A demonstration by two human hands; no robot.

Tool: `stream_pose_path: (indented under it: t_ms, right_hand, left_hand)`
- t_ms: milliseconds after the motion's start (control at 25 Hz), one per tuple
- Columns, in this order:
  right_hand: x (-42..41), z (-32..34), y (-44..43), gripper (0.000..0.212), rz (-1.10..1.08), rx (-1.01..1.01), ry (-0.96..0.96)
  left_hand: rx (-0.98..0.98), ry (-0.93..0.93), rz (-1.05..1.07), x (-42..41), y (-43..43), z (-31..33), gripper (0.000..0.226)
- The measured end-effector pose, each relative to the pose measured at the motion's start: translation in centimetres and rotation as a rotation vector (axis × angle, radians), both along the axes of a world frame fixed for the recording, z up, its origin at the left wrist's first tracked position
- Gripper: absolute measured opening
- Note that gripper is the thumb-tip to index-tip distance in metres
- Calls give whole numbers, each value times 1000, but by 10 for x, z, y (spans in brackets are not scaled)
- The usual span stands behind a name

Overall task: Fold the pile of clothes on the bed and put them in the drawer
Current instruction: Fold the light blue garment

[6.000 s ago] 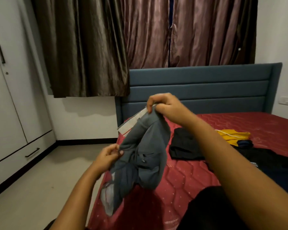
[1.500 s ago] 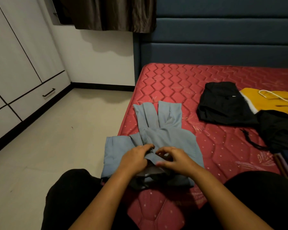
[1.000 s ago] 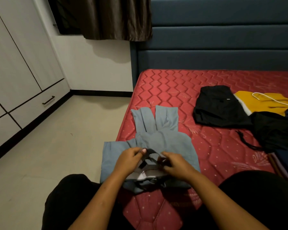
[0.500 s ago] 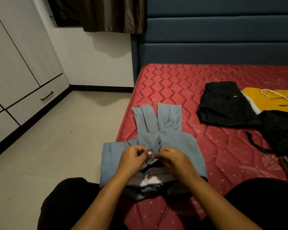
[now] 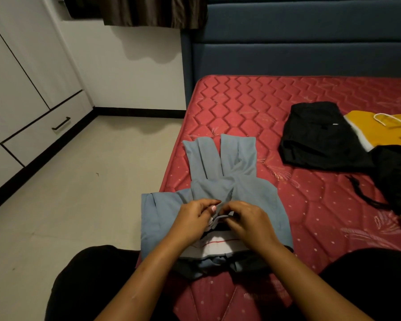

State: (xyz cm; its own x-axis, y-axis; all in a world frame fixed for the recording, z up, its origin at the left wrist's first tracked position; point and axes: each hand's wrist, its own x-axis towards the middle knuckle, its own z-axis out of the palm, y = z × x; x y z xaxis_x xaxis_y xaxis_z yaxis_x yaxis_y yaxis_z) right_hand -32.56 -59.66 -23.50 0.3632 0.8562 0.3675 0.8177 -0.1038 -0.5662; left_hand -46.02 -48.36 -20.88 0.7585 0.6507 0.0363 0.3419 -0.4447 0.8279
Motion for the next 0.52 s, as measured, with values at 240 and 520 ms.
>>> stream_pose_path:
  t_ms: [240,520]
  right_hand:
    - [2,-6,4,8,-46,-76,146]
    - [0,-8,6,8,-83,-95,201]
  left_hand:
    - [137,129,-158,-6,5,0,50]
    - [394,137,-211,-9,5,1,46]
